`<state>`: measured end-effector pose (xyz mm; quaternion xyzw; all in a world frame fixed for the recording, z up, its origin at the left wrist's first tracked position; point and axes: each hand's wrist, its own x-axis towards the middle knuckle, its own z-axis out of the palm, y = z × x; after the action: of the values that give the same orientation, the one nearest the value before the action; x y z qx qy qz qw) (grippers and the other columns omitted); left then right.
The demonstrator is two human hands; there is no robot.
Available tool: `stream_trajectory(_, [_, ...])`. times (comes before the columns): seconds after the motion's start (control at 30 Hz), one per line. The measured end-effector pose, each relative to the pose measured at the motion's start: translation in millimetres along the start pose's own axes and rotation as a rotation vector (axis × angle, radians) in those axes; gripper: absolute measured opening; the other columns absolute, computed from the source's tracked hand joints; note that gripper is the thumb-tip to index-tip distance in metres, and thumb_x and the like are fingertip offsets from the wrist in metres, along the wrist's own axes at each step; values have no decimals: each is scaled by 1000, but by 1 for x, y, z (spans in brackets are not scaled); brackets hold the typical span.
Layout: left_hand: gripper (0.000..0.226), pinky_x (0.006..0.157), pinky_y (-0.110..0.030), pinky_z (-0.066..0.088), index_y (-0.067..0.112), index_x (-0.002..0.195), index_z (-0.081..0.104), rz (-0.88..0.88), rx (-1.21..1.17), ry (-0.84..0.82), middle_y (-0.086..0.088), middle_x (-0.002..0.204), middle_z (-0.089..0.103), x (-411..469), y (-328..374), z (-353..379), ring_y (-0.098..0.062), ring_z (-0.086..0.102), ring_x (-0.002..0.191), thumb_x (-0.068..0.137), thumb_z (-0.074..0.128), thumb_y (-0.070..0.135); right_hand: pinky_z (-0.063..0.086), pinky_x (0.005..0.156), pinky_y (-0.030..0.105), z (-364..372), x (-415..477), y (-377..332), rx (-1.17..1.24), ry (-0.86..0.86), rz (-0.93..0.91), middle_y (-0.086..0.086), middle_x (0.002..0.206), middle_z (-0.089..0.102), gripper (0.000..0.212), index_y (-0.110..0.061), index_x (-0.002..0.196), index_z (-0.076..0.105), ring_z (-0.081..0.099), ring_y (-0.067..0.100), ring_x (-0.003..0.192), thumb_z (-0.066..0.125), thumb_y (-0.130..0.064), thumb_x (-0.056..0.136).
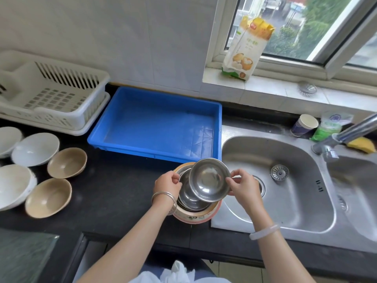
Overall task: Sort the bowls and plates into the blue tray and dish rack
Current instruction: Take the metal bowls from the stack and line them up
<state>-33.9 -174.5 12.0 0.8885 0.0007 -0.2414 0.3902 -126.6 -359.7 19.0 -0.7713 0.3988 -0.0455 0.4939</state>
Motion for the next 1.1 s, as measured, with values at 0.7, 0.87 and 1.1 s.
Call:
stream_trajectory(0.7, [19,63,-27,58,20,86,60,-167,-583,259,-3,90,67,-22,-35,-73,-17,67,84,81,62,2,52,50,17,20,7,-62,210,-211,-105,5,70,68,9,-17,83,69,65,5,50,67,-8,83])
stream_trajectory(0.87, [18,68,-33,58,17,83,60,-269,-709,381,-8,89,67,-32,-72,-103,-21,67,84,81,61,-1,51,48,16,70,11,-84,154,-331,-137,2,64,67,8,-13,86,70,64,5,48,66,-7,82])
stream_trajectory(1.1, [16,63,-30,56,13,81,60,-404,-847,537,-10,85,67,-41,-133,-125,-21,66,80,81,60,-3,57,53,22,162,13,-106,53,-512,-164,9,77,69,12,-15,79,66,71,13,58,61,-4,82])
